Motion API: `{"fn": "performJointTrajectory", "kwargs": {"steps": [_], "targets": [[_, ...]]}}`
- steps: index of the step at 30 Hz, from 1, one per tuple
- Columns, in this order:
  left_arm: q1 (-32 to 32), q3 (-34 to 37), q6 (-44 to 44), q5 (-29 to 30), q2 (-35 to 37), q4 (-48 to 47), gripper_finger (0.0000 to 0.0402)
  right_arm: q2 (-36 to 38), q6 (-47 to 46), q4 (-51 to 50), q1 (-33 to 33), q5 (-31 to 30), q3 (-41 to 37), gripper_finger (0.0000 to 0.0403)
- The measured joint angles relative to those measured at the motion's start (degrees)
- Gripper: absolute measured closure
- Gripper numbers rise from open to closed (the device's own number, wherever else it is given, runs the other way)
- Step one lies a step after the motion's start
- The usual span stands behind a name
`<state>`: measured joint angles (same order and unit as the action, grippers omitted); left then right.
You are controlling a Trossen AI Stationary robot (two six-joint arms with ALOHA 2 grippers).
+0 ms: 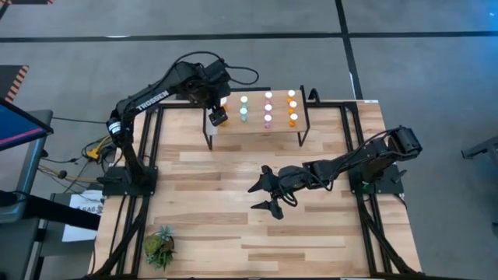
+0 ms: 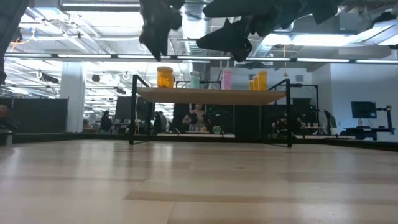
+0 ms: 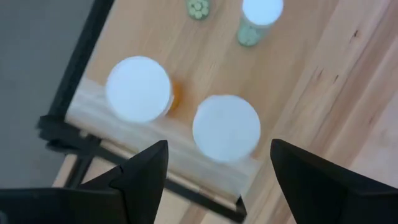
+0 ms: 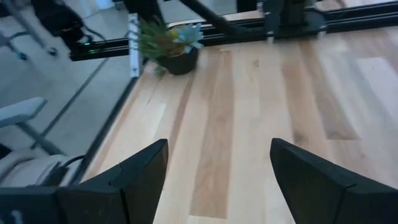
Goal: Pick and place medicine bottles onto shelf by color
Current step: Return to Home Position
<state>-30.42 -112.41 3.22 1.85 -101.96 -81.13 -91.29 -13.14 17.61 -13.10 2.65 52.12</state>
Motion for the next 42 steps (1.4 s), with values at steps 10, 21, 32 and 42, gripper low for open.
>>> {"fn": "performJointTrajectory", "kwargs": {"steps": [10,21,32,42], "targets": [[6.62,-3.89,0.07,4.51,10.19,0.94,0.0141,5.66,3.15,-4.4,-2.16,-2.77,-0.07,0.0097],[21.76,15.51,-3.38,4.84,34.74,18.42,0.0206,26.3,6.75,-23.48,-3.67,-13.52,-0.03,0.0097],[35.05,48.77,-13.75,14.55,62.15,34.14,0.0267,40.17,11.07,-32.35,-5.09,-13.5,-0.04,0.0097],[39.08,77.76,-18.51,17.36,83.28,55.23,0.0302,52.99,13.46,-20.59,-7.72,-20.74,-17.16,0.0097]]}}
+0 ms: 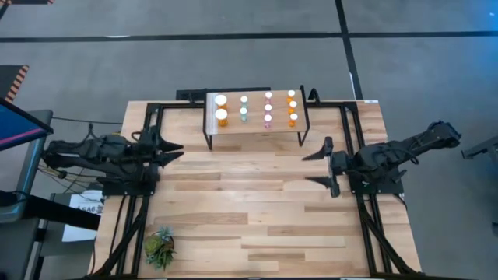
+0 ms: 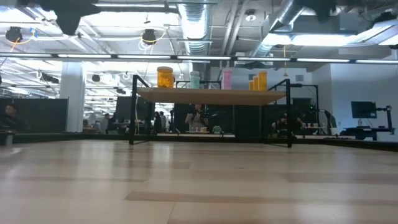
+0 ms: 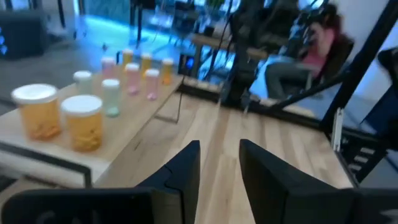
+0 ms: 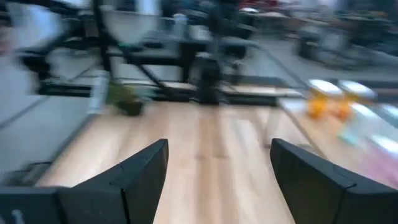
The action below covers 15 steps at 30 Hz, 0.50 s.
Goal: Pick and place medicine bottles onto shelf by color
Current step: Return to Home Position
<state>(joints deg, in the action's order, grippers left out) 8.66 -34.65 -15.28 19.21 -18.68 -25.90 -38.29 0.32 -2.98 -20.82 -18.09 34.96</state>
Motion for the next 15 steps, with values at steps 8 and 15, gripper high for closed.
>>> {"fn": "performJointTrajectory", "kwargs": {"steps": [8,15], "targets": [[0.4,12.28,3.76,-0.92,4.23,13.06,0.0318,15.82,-3.51,5.68,1.13,-6.75,-17.12,0.0097],[0.38,19.75,8.0,-6.81,4.11,26.02,0.034,33.04,-1.73,5.29,1.03,-3.26,-24.24,0.0097]]}}
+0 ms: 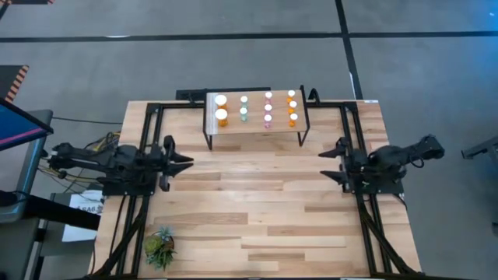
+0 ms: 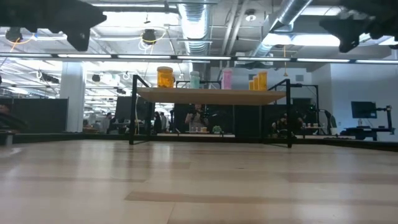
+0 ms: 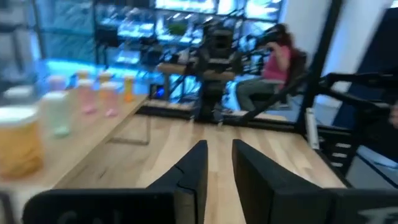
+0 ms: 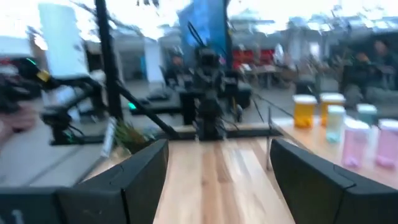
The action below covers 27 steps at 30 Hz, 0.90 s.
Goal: Pick and place medicine bottles onto shelf by color
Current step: Return to Home Position
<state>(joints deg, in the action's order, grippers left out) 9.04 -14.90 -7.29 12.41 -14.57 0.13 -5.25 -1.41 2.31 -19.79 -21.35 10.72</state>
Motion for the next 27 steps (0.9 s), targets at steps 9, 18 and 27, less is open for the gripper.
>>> {"fn": "performJointTrajectory", "kwargs": {"steps": [9,18,27], "targets": [[0.02,5.07,5.82,-7.34,1.89,10.33,0.0384,4.74,4.62,-0.15,0.23,1.91,-1.12,0.0101],[0.02,10.54,8.83,-8.29,5.73,13.0,0.04,5.07,2.67,-1.01,0.57,1.96,-4.34,0.0203],[0.09,14.3,7.62,-15.21,8.41,15.42,0.0401,5.11,3.47,3.89,0.28,7.23,-9.63,0.0365]]}}
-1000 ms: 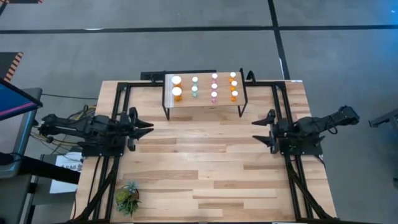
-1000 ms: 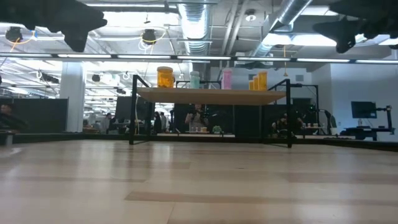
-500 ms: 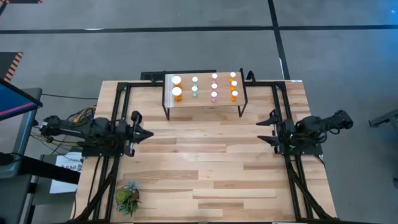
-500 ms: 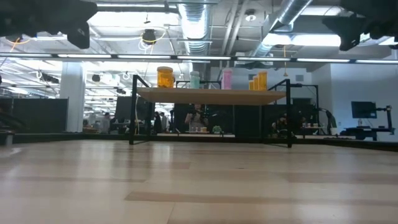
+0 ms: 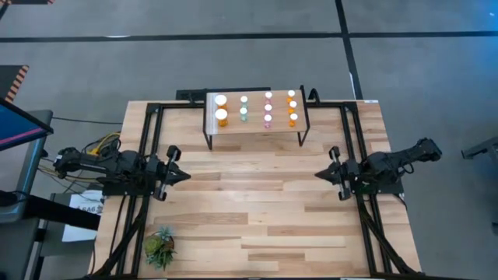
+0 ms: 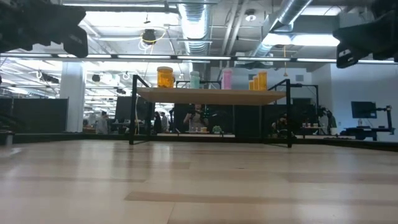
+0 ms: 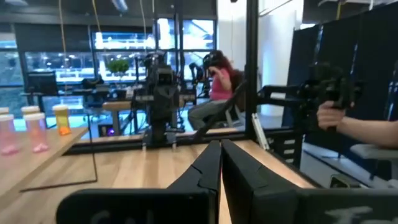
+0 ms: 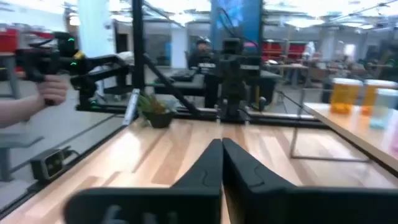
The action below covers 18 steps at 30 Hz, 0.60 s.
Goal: Pick and place medicine bottles onto shelf by color
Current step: Return to Home Position
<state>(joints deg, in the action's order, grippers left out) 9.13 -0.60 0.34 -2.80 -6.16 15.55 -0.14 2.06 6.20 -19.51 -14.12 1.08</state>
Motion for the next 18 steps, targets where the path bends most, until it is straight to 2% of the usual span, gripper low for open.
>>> {"fn": "performJointTrajectory", "kwargs": {"steps": [3,9,15,18], "targets": [[0.0,0.02,0.07,-1.33,0.35,0.02,0.0401,0.05,0.8,-0.08,-0.04,1.65,-0.59,0.0395],[0.0,0.04,0.53,-1.94,0.31,-0.49,0.0401,-0.04,0.53,-0.43,0.11,1.35,-0.59,0.0377],[0.0,0.11,-0.13,-2.13,0.33,-0.12,0.0401,-0.05,-3.42,-1.68,0.13,-6.28,-0.63,0.0386],[0.0,0.13,-0.33,-3.35,0.33,1.03,0.0401,-0.61,-1.57,-1.85,0.15,-6.83,-0.61,0.0388]]}}
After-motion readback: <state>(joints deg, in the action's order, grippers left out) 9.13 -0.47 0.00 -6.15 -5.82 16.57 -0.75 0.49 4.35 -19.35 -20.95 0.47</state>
